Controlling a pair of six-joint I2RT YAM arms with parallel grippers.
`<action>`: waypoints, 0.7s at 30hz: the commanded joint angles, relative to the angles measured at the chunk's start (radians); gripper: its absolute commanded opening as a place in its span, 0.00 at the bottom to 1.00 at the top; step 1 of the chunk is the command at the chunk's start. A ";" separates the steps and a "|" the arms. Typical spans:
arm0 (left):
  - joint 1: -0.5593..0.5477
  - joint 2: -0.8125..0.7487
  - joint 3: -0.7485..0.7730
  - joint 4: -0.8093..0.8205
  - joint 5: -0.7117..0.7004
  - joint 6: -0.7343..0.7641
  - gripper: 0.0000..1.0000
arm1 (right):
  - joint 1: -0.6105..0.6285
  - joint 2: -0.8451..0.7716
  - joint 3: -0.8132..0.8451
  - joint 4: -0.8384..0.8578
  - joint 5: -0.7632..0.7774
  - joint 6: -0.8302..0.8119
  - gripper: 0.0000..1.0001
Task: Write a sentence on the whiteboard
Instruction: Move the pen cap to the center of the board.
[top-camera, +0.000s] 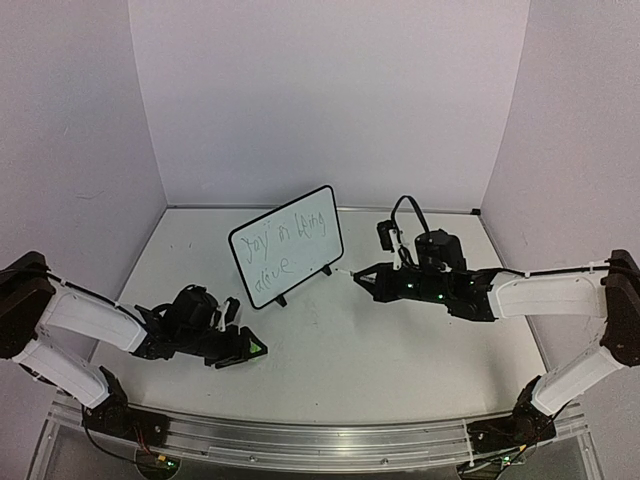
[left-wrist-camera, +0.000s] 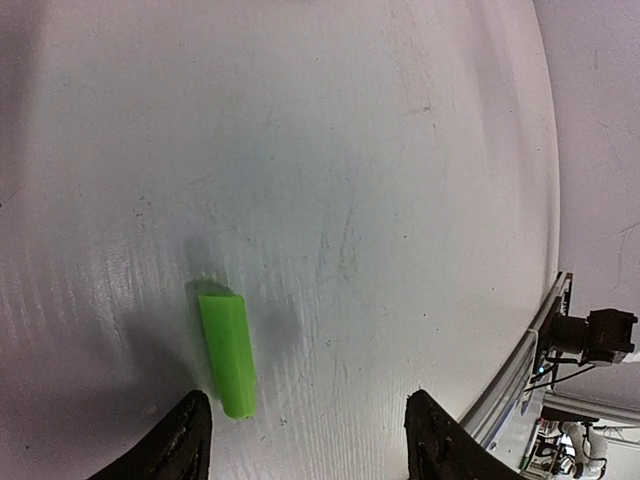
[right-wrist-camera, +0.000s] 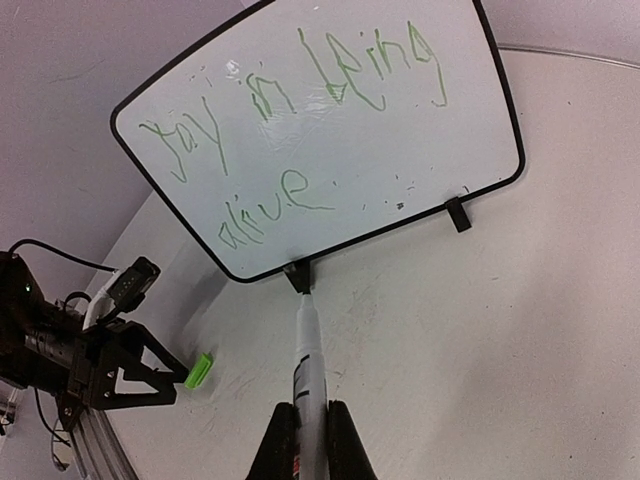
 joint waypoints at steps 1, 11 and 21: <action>-0.017 0.041 0.038 0.026 0.007 -0.018 0.66 | 0.006 0.003 0.028 0.031 0.019 0.007 0.00; -0.039 0.114 0.089 0.056 0.016 -0.013 0.66 | 0.007 -0.011 0.018 0.031 0.026 0.005 0.00; -0.053 0.213 0.165 0.096 0.028 0.014 0.65 | 0.006 -0.011 0.017 0.023 0.034 0.001 0.00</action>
